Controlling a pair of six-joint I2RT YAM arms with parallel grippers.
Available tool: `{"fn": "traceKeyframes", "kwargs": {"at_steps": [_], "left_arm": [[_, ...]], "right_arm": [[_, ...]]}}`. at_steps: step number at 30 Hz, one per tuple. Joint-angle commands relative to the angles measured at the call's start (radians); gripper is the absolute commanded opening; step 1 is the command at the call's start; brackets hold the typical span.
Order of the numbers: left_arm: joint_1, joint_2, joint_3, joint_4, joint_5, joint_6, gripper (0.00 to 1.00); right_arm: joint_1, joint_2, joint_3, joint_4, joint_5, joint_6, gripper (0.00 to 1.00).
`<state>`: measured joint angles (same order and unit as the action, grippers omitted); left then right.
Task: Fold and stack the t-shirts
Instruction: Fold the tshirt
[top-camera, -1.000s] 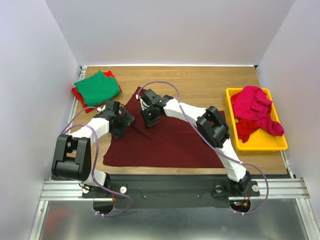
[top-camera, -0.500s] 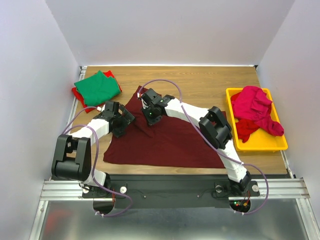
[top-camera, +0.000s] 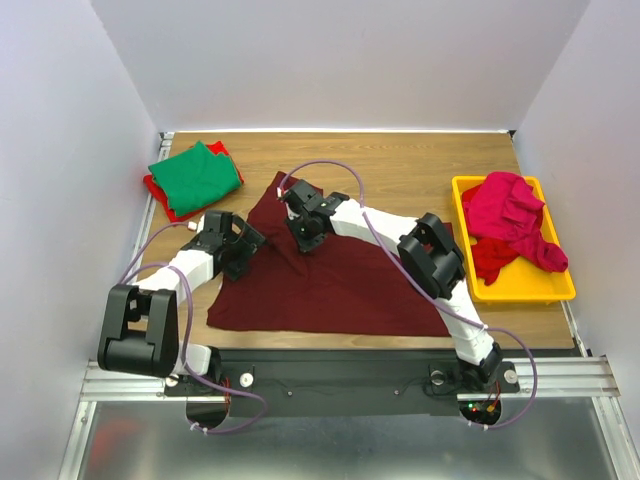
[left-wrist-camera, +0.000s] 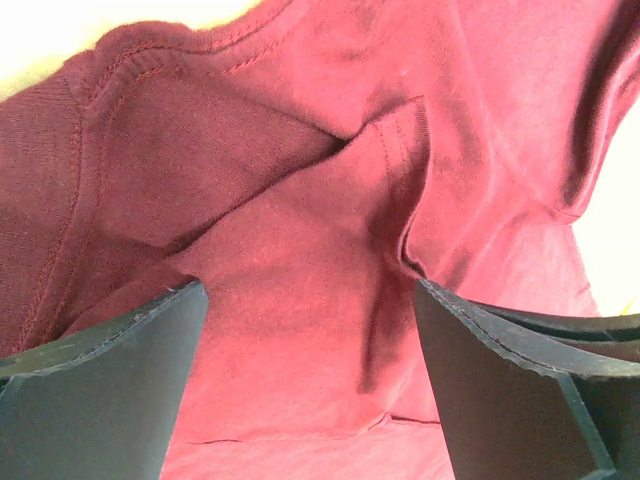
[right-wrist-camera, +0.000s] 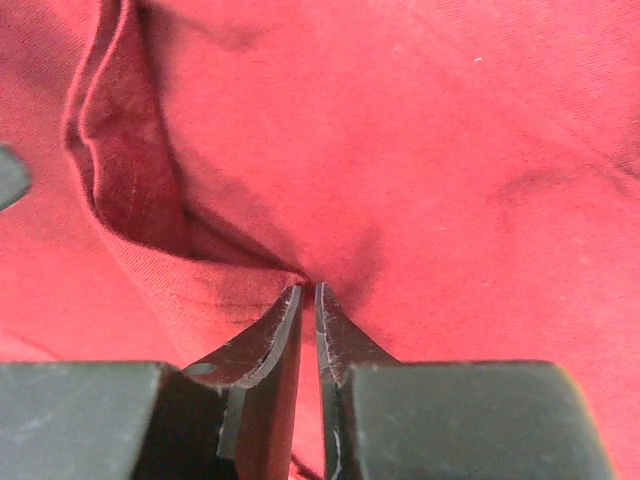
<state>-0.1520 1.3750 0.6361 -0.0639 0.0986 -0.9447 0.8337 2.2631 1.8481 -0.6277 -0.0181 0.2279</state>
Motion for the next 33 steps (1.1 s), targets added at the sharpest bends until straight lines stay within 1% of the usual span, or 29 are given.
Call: {"fn": "traceKeyframes", "kwargs": {"at_steps": [1,5,6,9,10,13,14,17,18,22,25,33], "left_arm": [[0.011,-0.007,-0.075,-0.149,-0.045,0.001,0.99],[0.012,-0.025,-0.093,-0.149,-0.042,-0.011,0.99],[0.012,-0.031,-0.096,-0.148,-0.042,-0.012,0.98],[0.012,-0.054,-0.113,-0.149,-0.042,-0.02,0.98],[0.012,-0.059,-0.115,-0.149,-0.043,-0.02,0.98],[0.012,-0.071,-0.124,-0.151,-0.045,-0.023,0.99],[0.014,-0.073,-0.125,-0.151,-0.046,-0.023,0.98],[0.014,-0.073,-0.128,-0.149,-0.045,-0.022,0.99],[0.014,-0.071,-0.128,-0.148,-0.042,-0.022,0.99],[0.014,-0.067,-0.128,-0.142,-0.039,-0.02,0.98],[0.014,-0.062,-0.128,-0.14,-0.039,-0.014,0.99],[0.014,-0.047,-0.113,-0.145,-0.036,-0.002,0.99]], "right_arm": [[0.008,-0.076,-0.018,0.022,0.058,0.001,0.18],[0.008,-0.083,-0.029,0.022,0.067,0.002,0.18],[0.008,-0.083,-0.03,0.022,0.066,0.001,0.17],[0.007,-0.088,-0.032,0.023,0.067,0.001,0.09],[0.008,-0.088,-0.032,0.023,0.067,0.001,0.07],[0.008,-0.091,-0.029,0.022,0.064,0.007,0.07],[0.007,-0.096,-0.02,0.022,0.041,0.007,0.07],[0.008,-0.106,-0.012,0.031,-0.028,0.007,0.14],[0.008,-0.109,-0.009,0.033,-0.076,0.008,0.22],[0.008,-0.105,-0.036,0.084,-0.196,0.03,0.34],[0.01,-0.091,-0.038,0.105,-0.237,0.04,0.36],[0.01,-0.046,-0.036,0.103,-0.171,0.025,0.36]]}}
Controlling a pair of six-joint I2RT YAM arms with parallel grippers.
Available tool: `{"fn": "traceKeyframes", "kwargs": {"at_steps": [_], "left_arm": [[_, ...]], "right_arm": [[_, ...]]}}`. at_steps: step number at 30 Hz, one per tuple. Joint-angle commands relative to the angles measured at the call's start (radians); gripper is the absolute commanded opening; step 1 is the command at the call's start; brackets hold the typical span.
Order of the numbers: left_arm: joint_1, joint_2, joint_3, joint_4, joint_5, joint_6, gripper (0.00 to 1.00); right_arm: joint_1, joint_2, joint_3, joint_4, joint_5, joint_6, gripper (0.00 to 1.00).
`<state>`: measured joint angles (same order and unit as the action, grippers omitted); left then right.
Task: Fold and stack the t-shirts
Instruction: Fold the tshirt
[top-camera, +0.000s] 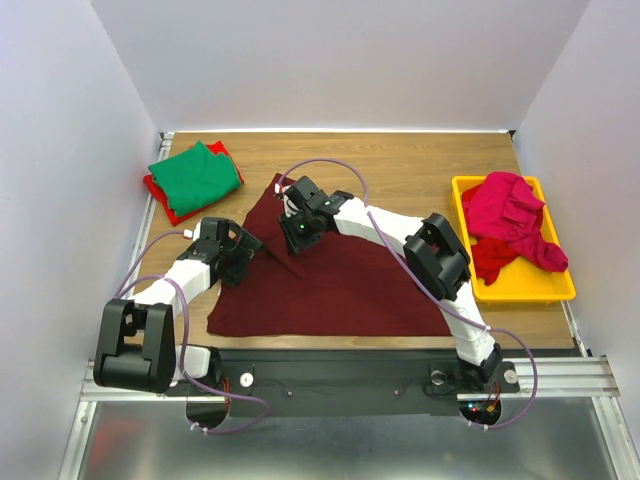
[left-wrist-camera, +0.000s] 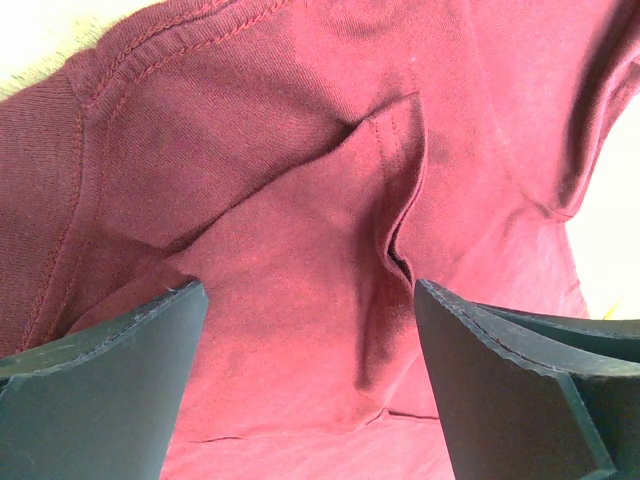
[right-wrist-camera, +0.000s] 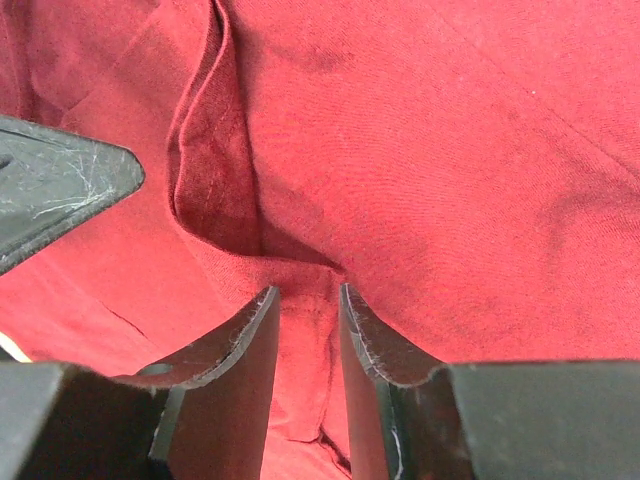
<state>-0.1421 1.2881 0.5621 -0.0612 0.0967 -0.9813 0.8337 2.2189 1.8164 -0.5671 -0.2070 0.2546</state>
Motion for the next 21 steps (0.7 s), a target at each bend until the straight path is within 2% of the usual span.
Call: {"fn": "traceKeyframes", "kwargs": {"at_steps": [1,15,17,21], "left_arm": [[0.004,0.042,-0.039,-0.147,-0.034,0.036,0.99],[0.004,0.065,-0.033,-0.138,-0.025,0.047,0.98],[0.004,0.066,-0.034,-0.138,-0.025,0.047,0.99],[0.004,0.068,-0.036,-0.137,-0.023,0.05,0.98]], "right_arm": [[0.01,-0.004,-0.006,0.042,0.029,-0.003,0.36],[0.012,0.044,-0.005,0.044,0.015,-0.012,0.36],[0.011,0.051,-0.005,0.044,0.012,-0.012,0.34],[0.012,0.058,-0.003,0.044,0.014,-0.015,0.24]]}}
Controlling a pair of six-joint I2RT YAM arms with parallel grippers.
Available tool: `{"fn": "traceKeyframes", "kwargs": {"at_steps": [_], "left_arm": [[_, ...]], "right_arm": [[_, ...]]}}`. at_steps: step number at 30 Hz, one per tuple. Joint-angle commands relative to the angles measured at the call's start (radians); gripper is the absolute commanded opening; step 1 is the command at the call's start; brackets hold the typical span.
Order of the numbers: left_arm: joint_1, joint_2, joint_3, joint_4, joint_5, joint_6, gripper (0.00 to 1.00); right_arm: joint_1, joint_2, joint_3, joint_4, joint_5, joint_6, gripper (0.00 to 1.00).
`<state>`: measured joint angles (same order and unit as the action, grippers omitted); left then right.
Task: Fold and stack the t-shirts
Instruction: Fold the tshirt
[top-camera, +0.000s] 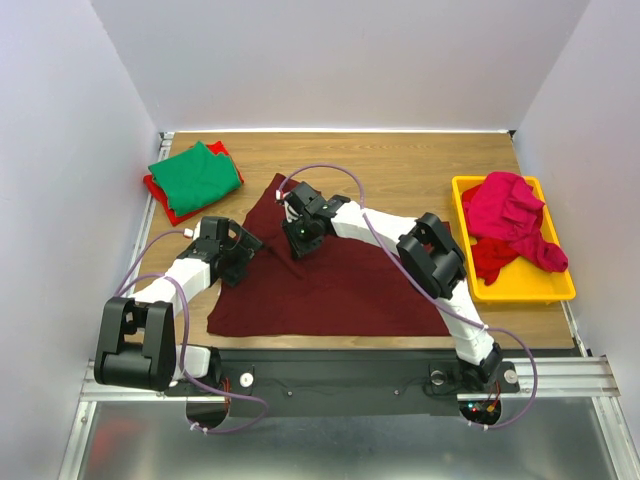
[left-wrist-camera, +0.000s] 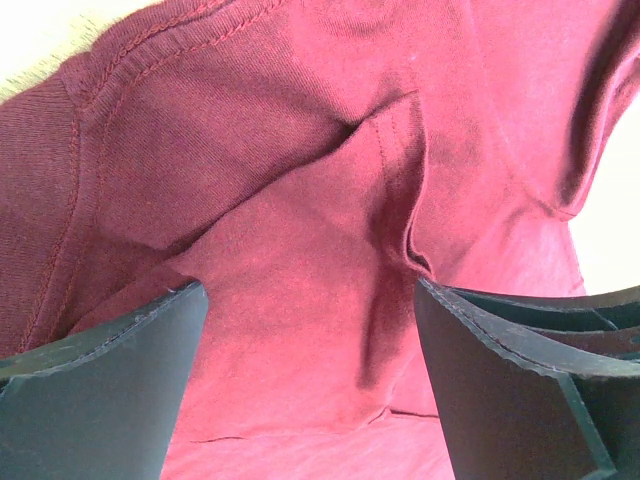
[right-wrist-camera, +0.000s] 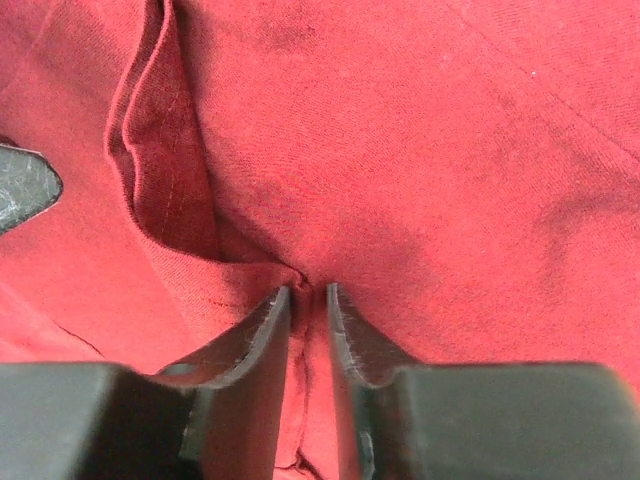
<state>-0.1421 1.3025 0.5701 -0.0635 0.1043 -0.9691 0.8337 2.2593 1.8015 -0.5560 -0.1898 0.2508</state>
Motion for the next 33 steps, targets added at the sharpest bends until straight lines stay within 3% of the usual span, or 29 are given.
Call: {"fn": "traceKeyframes", "kwargs": {"at_steps": [1,9,22,33], "left_arm": [[0.004,0.053,-0.044,-0.134,-0.032,0.04,0.98],[0.006,0.057,-0.044,-0.133,-0.028,0.04,0.99],[0.01,0.031,-0.064,-0.136,-0.028,0.015,0.98],[0.013,0.0,-0.073,-0.156,-0.038,-0.005,0.99]], "right_arm": [[0.012,0.019,0.013,0.033,-0.002,-0.01,0.22],[0.01,-0.01,-0.002,0.031,0.016,-0.015,0.02],[0.005,-0.079,-0.068,0.027,0.248,-0.025,0.02],[-0.039,-0.133,-0.102,0.025,0.319,-0.016,0.02]]}}
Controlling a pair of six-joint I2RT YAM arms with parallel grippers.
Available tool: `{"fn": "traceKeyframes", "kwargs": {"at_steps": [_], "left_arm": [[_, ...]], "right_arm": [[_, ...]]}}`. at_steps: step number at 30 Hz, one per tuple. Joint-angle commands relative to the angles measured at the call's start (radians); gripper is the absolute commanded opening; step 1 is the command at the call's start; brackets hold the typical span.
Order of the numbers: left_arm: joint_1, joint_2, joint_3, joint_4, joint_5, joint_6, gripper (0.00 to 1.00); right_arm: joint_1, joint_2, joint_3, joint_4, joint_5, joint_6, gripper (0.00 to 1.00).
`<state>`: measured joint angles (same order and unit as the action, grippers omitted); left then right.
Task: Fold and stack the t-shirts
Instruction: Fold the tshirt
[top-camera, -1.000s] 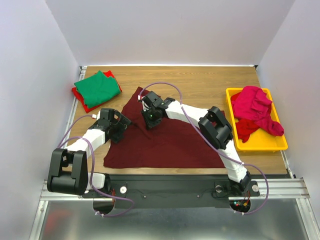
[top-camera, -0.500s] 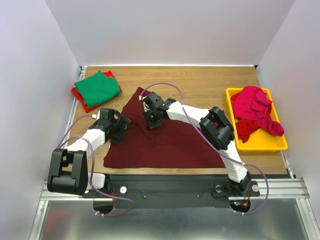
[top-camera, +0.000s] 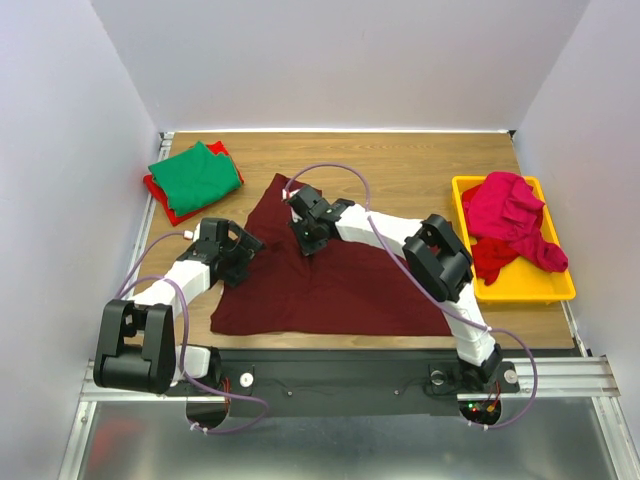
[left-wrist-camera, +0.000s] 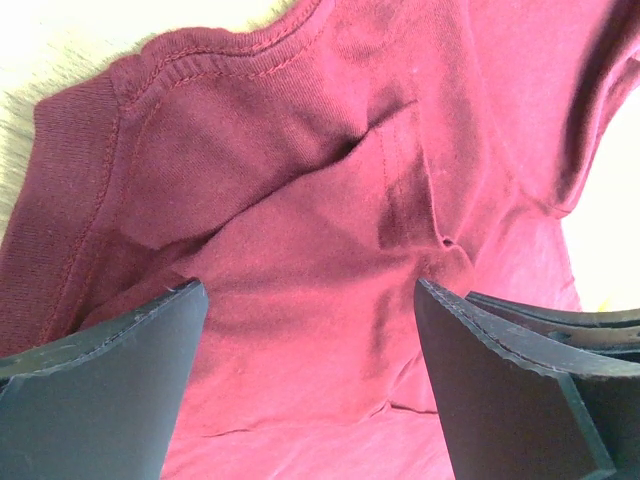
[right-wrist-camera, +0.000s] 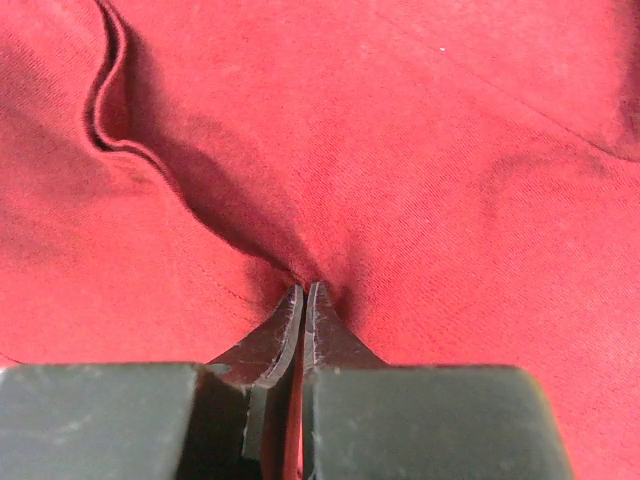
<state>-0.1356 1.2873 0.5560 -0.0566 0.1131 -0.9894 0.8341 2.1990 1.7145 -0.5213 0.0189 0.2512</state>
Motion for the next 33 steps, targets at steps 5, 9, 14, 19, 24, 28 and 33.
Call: {"fn": "traceKeyframes", "kwargs": {"at_steps": [5,9,14,19,24,28,33], "left_arm": [[0.007,0.017,-0.065,-0.158,-0.041,0.008,0.98],[0.007,0.018,-0.064,-0.154,-0.038,0.005,0.98],[0.007,0.015,-0.065,-0.157,-0.039,0.005,0.99],[0.007,0.014,-0.065,-0.158,-0.041,0.005,0.99],[0.007,0.014,-0.065,-0.158,-0.041,0.006,0.99],[0.007,0.009,-0.067,-0.157,-0.043,0.006,0.98],[0.01,0.009,-0.051,-0.173,-0.07,0.024,0.98]], "right_arm": [[-0.056,-0.105,-0.029,-0.011,0.127,-0.009,0.03],[-0.066,-0.11,-0.029,-0.011,0.139,-0.007,0.04],[-0.079,-0.108,-0.033,-0.016,0.165,-0.007,0.07],[-0.107,-0.12,-0.055,-0.019,0.184,0.005,0.15],[-0.118,-0.137,-0.078,-0.02,0.203,0.011,0.25],[-0.121,-0.151,-0.084,-0.02,0.196,0.013,0.28],[-0.121,-0.168,-0.07,-0.02,0.105,0.017,0.31]]}}
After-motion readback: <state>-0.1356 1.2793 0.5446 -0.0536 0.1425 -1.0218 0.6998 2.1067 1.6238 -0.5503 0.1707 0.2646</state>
